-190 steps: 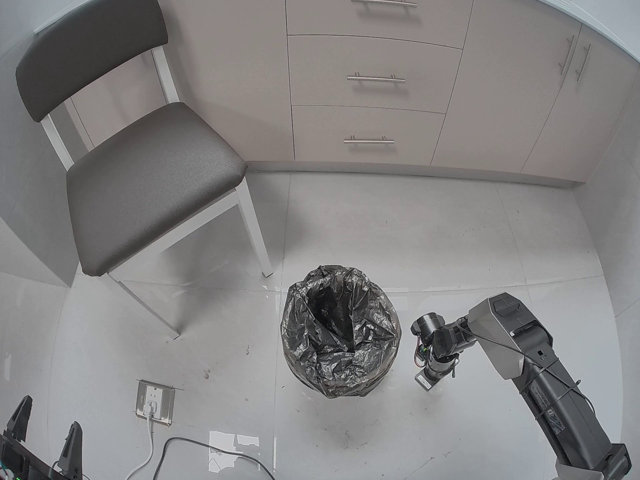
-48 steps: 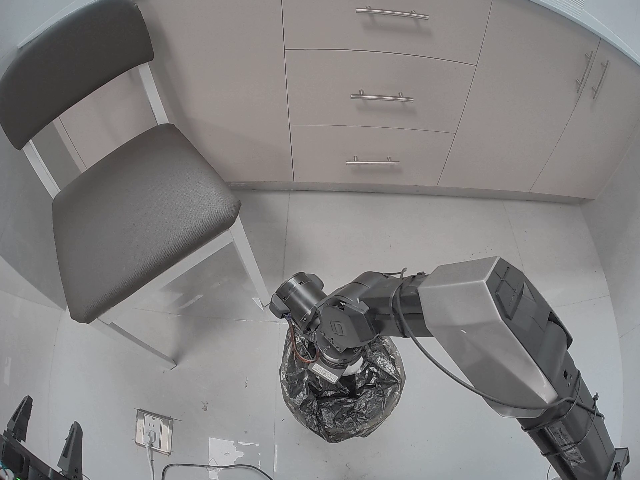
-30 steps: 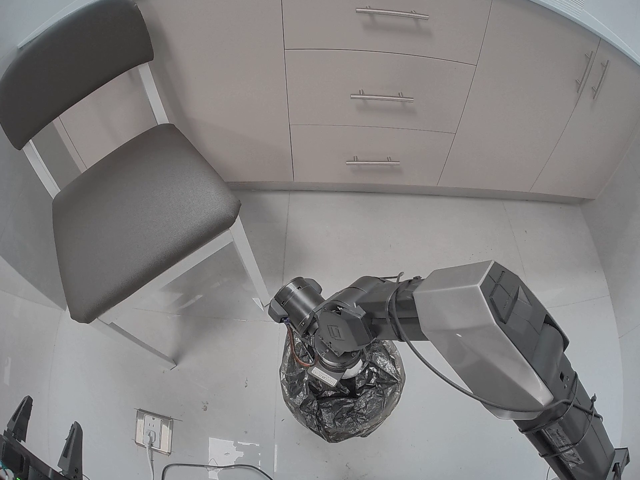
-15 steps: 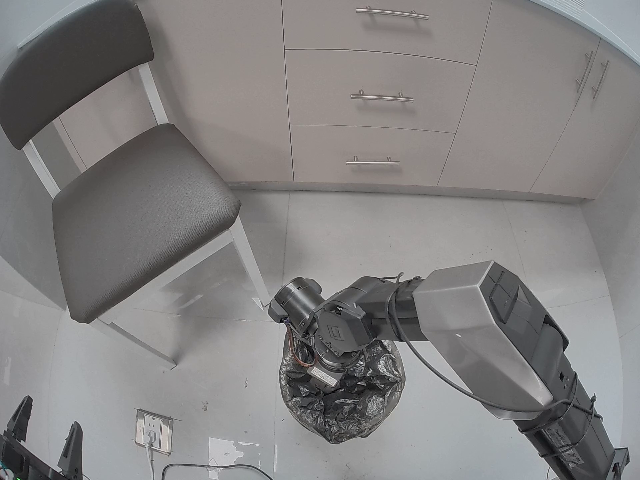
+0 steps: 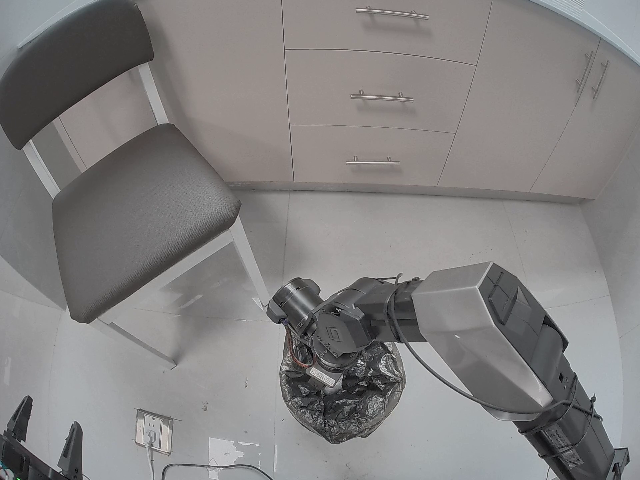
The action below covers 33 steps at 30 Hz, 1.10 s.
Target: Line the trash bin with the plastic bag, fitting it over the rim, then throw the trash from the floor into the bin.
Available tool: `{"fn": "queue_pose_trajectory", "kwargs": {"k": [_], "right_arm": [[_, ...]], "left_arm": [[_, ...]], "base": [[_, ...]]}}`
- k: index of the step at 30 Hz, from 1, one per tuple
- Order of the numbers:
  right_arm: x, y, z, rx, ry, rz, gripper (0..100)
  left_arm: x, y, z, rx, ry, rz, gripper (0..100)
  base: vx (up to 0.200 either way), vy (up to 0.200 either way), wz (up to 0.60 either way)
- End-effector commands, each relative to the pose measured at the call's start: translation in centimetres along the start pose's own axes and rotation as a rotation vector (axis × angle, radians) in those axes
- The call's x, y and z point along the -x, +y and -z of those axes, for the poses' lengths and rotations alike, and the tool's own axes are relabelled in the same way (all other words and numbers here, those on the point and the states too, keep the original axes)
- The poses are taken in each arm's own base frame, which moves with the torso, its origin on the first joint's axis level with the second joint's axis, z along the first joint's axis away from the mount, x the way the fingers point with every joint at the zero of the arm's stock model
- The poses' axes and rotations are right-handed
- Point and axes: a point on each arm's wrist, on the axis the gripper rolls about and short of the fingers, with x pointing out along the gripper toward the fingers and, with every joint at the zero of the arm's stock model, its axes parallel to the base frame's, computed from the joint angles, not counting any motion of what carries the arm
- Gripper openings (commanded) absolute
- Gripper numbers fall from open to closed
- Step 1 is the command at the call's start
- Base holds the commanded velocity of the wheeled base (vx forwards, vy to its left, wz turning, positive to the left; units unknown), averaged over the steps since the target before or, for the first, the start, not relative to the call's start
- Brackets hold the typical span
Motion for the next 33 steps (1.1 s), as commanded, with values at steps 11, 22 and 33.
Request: {"fn": "queue_pose_trajectory", "kwargs": {"k": [11, 22, 33], "right_arm": [[-0.2, 0.2, 0.1, 0.005, 0.005, 0.000, 0], [0.7, -0.6, -0.1, -0.010, -0.012, 0.009, 0], [6.6, -9.2, 0.4, -0.132, -0.089, 0.145, 0]], "left_arm": [[0.0, 0.0, 0.4, 0.000, -0.005, 0.000, 100], [0.0, 0.0, 0.4, 0.002, -0.005, 0.000, 100], [0.0, 0.0, 0.4, -0.008, -0.003, -0.002, 100]], "base": [[0.000, 0.000, 0.00], [0.000, 0.000, 0.00], [0.000, 0.000, 0.00]]}}
